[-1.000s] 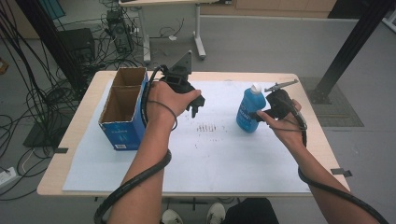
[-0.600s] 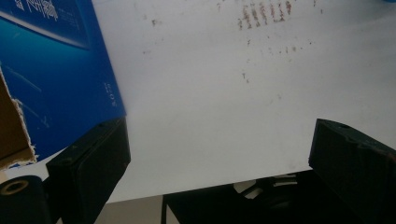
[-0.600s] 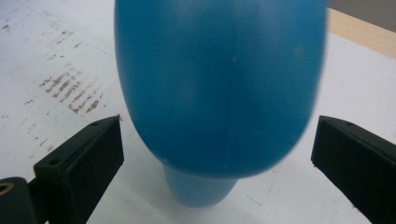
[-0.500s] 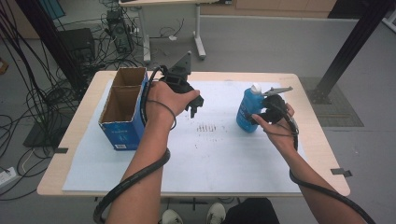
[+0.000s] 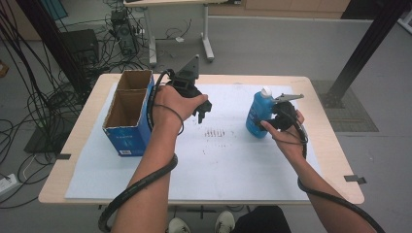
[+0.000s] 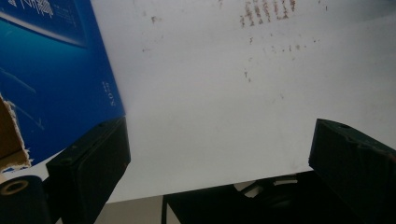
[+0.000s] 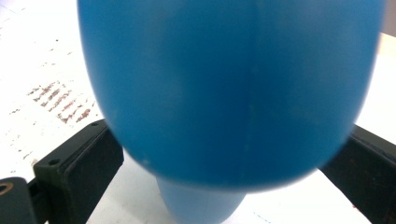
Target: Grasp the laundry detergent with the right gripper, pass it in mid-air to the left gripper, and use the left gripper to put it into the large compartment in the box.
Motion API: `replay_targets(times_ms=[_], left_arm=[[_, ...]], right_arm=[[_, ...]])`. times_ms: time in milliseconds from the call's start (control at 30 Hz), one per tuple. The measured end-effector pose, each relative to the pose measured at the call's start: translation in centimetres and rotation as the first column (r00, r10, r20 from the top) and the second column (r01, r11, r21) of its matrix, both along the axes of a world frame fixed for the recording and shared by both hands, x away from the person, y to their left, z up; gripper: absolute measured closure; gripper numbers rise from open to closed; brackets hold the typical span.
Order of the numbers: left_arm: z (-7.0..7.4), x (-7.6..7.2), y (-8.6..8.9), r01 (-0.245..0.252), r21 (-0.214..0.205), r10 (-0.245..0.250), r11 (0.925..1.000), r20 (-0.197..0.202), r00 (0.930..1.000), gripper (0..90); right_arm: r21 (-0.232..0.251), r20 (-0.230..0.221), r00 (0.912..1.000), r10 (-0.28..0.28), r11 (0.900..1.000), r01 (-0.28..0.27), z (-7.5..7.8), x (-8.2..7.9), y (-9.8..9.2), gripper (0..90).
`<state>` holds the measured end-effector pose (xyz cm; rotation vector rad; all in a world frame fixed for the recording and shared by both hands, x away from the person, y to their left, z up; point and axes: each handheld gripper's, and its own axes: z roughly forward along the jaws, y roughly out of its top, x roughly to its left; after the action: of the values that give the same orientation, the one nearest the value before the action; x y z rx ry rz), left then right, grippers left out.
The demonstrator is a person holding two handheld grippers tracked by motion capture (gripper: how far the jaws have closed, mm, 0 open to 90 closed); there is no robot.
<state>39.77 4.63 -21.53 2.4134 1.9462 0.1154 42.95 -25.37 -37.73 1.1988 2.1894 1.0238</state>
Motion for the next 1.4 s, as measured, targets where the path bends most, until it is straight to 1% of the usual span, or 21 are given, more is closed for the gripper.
replay_targets(times_ms=[167, 467, 700, 900, 967, 1267, 1400], left_arm=[[0.05, -0.04, -0.08, -0.002, 0.001, 0.002, 1.0, 0.004, 1.0, 5.8], [0.17, -0.05, -0.14, -0.001, 0.001, 0.001, 1.0, 0.001, 1.0, 5.8], [0.2, -0.04, -0.22, 0.002, 0.0, -0.002, 1.0, 0.001, 1.0, 5.8], [0.3, -0.06, -0.14, 0.004, 0.004, -0.004, 1.0, 0.001, 1.0, 5.8], [0.31, -0.07, -0.14, 0.002, 0.004, -0.002, 1.0, 0.001, 1.0, 5.8], [0.32, -0.09, -0.26, 0.007, 0.001, -0.007, 1.0, 0.0, 1.0, 5.9], [0.41, -0.14, -0.32, 0.006, 0.0, -0.006, 1.0, 0.004, 1.0, 5.8]], right_arm=[[0.008, 0.01, 0.9999, -0.007, 0.9999, 0.007, 0.02, 0.04, 0.05, 1.8], [0.011, 0.021, 0.9998, 0.0, 0.9999, 0.0, 0.03, 0.05, -0.05, 1.8], [0.024, 0.025, 0.9997, 0.003, 0.9997, -0.003, -0.04, 0.03, 0.08, 1.7], [0.023, 0.035, 0.9993, 0.011, 0.9997, -0.012, 0.01, 0.04, 0.24, 1.7], [0.018, 0.034, 0.9993, 0.014, 0.9997, -0.015, 0.0, 0.06, 0.29, 1.8], [0.028, 0.034, 0.9992, 0.018, 0.9994, -0.019, -0.14, 0.04, 0.42, 1.7], [0.025, 0.035, 0.9992, 0.018, 0.9995, -0.019, -0.13, 0.01, 0.48, 1.7]])
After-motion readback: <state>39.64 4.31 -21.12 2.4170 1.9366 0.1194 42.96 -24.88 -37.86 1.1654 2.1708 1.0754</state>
